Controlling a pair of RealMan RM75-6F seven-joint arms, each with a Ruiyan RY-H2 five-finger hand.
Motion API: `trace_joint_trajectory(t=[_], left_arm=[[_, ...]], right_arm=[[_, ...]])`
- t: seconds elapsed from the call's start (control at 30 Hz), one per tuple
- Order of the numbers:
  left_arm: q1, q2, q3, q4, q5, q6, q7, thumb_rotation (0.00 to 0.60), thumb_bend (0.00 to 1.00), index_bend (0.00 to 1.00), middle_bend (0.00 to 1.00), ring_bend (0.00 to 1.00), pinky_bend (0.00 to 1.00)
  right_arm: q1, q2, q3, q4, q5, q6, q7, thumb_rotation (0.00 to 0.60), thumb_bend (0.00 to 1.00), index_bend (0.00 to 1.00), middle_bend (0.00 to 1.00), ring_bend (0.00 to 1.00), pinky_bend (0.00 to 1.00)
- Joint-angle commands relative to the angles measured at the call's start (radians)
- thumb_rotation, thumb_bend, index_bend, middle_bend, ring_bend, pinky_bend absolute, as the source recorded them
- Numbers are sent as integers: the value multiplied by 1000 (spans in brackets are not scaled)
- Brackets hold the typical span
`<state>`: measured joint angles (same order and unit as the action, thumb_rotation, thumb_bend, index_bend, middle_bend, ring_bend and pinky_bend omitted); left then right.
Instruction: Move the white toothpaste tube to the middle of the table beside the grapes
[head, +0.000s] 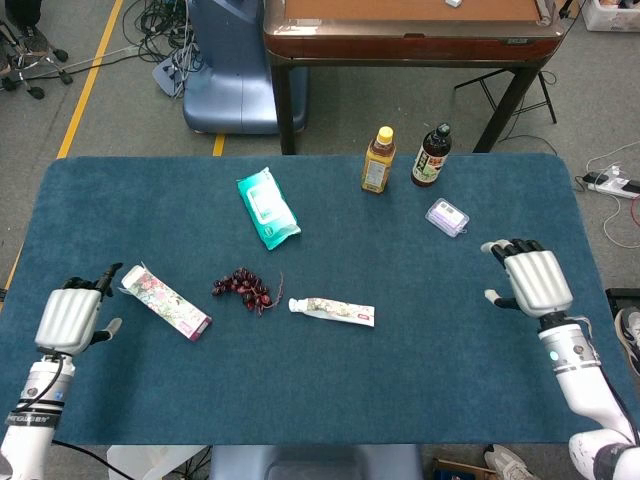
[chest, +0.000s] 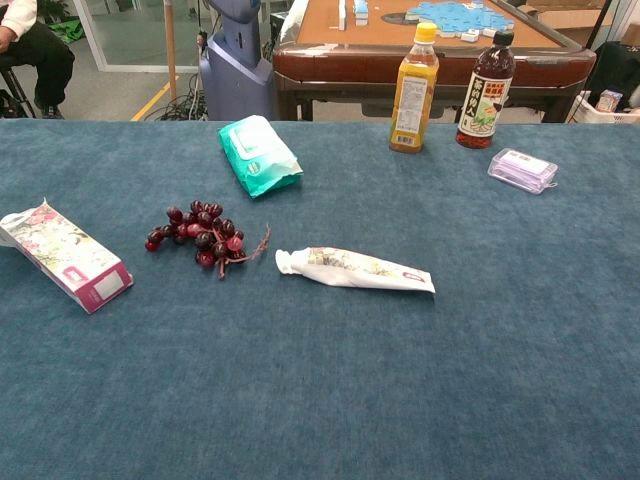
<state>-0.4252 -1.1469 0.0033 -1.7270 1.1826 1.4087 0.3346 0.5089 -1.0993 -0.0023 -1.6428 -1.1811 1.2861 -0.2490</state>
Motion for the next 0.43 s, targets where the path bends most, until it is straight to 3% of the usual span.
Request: trace_joint_trajectory(t=[0.03, 0.43], left_arm=[[63, -16, -1, 22, 37, 80, -26, 600, 204, 123, 421, 428, 257], [192, -14, 43, -35, 202, 219, -29, 600, 204, 131, 420, 427, 254]], right_arm=[[-99, 16, -25, -24, -35, 104, 33, 600, 272, 352, 368, 300, 284], [-284, 37, -63, -76, -147, 275, 66, 600, 289, 423, 444, 359, 308]])
